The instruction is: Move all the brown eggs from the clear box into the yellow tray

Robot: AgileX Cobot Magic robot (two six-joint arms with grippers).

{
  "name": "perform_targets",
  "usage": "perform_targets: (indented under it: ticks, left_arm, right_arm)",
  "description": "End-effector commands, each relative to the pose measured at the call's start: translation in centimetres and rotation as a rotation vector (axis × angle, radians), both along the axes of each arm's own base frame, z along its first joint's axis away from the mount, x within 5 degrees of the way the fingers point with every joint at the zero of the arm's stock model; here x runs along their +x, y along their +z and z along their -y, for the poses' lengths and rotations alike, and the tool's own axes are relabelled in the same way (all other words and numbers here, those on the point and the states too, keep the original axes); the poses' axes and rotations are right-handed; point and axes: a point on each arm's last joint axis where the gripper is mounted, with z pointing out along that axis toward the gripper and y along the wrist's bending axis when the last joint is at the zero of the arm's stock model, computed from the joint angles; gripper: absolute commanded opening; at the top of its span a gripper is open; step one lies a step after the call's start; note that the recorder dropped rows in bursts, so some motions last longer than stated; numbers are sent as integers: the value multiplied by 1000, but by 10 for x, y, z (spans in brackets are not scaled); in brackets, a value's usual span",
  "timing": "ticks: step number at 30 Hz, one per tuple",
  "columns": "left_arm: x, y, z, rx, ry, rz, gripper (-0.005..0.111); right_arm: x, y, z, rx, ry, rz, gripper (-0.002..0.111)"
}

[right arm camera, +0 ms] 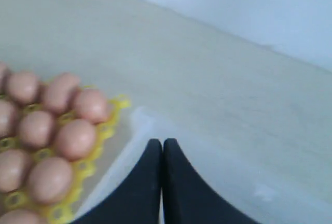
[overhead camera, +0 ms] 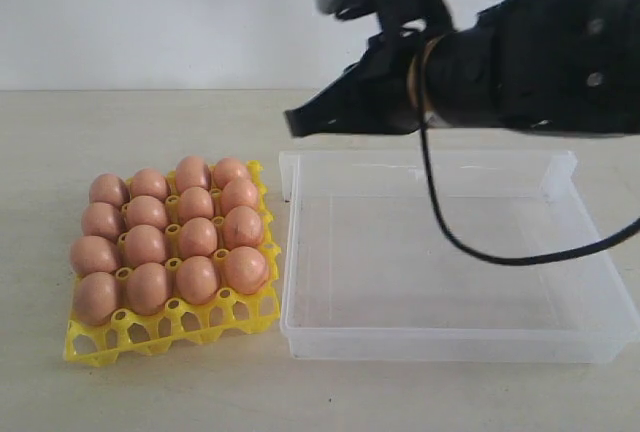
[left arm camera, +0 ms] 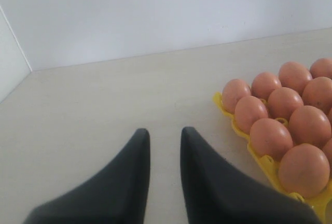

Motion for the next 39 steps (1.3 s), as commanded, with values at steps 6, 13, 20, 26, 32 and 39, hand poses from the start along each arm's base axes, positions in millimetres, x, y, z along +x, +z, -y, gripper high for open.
perform_targets:
  ticks: [6, 13, 20, 26, 32, 39]
  left_arm:
    - [0, -1, 0, -4, -6, 0, 22]
    - [0, -1, 0, -4, -6, 0, 22]
    - [0, -1, 0, -4, -6, 0, 22]
    - [0, -1, 0, -4, -6, 0, 22]
    - [0, -1, 0, -4, -6, 0, 22]
    - [0, -1, 0, -4, -6, 0, 22]
  right_arm:
    - [-63, 112, 38, 171, 173, 364, 0]
    - [-89, 142, 58, 260, 174, 452, 0]
    - [-126, 174, 82, 167, 262, 712, 0]
    - [-174, 204, 113, 95, 330, 1010, 0]
    - [-171, 207, 135, 48, 289, 1125, 0]
    - [-175, 171, 158, 52, 136, 965, 0]
